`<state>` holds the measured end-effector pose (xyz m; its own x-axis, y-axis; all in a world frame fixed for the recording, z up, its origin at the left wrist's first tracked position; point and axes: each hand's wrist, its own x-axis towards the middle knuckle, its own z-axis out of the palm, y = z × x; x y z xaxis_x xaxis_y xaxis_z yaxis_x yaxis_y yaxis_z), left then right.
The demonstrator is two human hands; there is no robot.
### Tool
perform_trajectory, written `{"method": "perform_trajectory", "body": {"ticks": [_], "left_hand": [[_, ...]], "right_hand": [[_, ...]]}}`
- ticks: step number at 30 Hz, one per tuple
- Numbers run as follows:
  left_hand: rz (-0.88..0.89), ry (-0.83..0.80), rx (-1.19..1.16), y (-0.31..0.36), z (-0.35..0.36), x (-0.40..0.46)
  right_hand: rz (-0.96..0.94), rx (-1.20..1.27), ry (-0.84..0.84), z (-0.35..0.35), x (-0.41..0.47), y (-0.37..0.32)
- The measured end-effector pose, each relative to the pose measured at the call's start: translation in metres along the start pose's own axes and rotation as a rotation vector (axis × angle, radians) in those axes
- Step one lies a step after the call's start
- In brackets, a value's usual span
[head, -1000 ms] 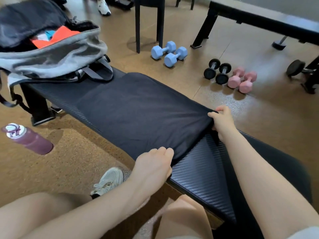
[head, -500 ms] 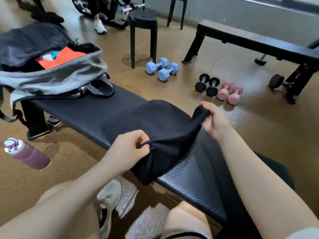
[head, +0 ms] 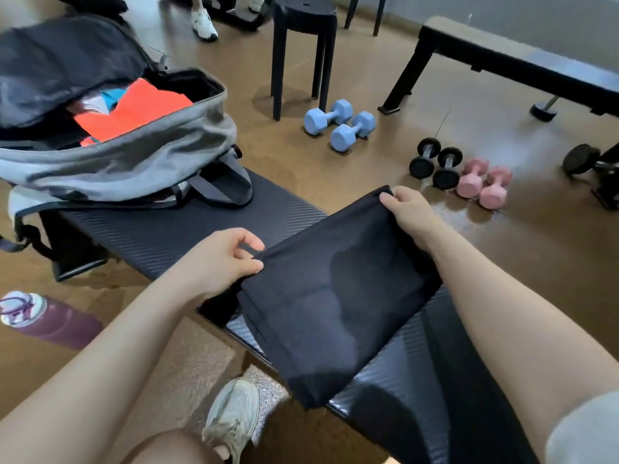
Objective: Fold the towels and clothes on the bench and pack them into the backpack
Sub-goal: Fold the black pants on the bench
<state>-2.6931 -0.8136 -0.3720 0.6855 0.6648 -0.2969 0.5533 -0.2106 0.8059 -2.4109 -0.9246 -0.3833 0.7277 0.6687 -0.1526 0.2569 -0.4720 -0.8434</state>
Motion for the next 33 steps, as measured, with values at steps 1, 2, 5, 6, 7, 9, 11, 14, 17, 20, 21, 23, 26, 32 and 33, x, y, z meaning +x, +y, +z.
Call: {"method": "perform_trajectory", "body": {"ticks": [1,2,5,6,7,9,11,14,17,20,21,23,26,32,33], "left_hand": [[-0.002,0.001,0.074,-0.004,0.001,0.004],[0.002,0.007,0.145,-0.007,0.003,0.007],[0.024,0.052,0.431,-0.01,0.011,0.007],[0.05,0.127,0.567,-0.008,0.013,0.003],[0.125,0.234,0.684,-0.005,0.018,-0.003],[0.375,0.379,0.718,0.01,0.036,-0.016],[0.498,0.331,0.707,0.019,0.063,-0.026],[0.315,0.102,0.794,0.008,0.092,-0.033],[0.255,0.021,0.883,-0.017,0.096,-0.037],[0.243,-0.041,0.899,-0.023,0.094,-0.041],[0.252,-0.019,0.884,-0.024,0.094,-0.042],[0.257,-0.003,0.91,-0.025,0.096,-0.042],[0.25,0.006,0.939,-0.022,0.094,-0.044],[0.468,0.088,0.869,0.008,0.112,-0.063],[0.488,0.059,0.842,0.018,0.119,-0.071]], "right_hand": [[0.007,-0.123,0.019,0.008,0.006,0.007],[0.023,-0.225,0.039,0.016,0.011,0.013],[0.062,-0.416,0.125,0.032,0.014,0.022],[0.001,-0.479,0.219,0.034,0.009,0.022],[-0.119,-0.53,0.329,0.035,0.001,0.019],[-0.45,-0.511,0.392,0.037,-0.028,0.008],[-0.684,-0.553,0.099,0.045,-0.062,0.004],[-0.71,-0.814,-0.343,0.054,-0.084,0.019],[-0.677,-0.961,-0.396,0.047,-0.067,0.037],[-0.61,-1.008,-0.341,0.028,-0.043,0.048],[-0.564,-1.012,-0.32,0.02,-0.035,0.053],[-0.467,-1.026,-0.296,0.009,-0.022,0.058],[-0.535,-0.993,-0.135,0.0,-0.031,0.057],[-0.923,-0.84,-0.123,-0.028,-0.12,0.078],[-0.911,-0.894,-0.194,-0.033,-0.126,0.088]]}}
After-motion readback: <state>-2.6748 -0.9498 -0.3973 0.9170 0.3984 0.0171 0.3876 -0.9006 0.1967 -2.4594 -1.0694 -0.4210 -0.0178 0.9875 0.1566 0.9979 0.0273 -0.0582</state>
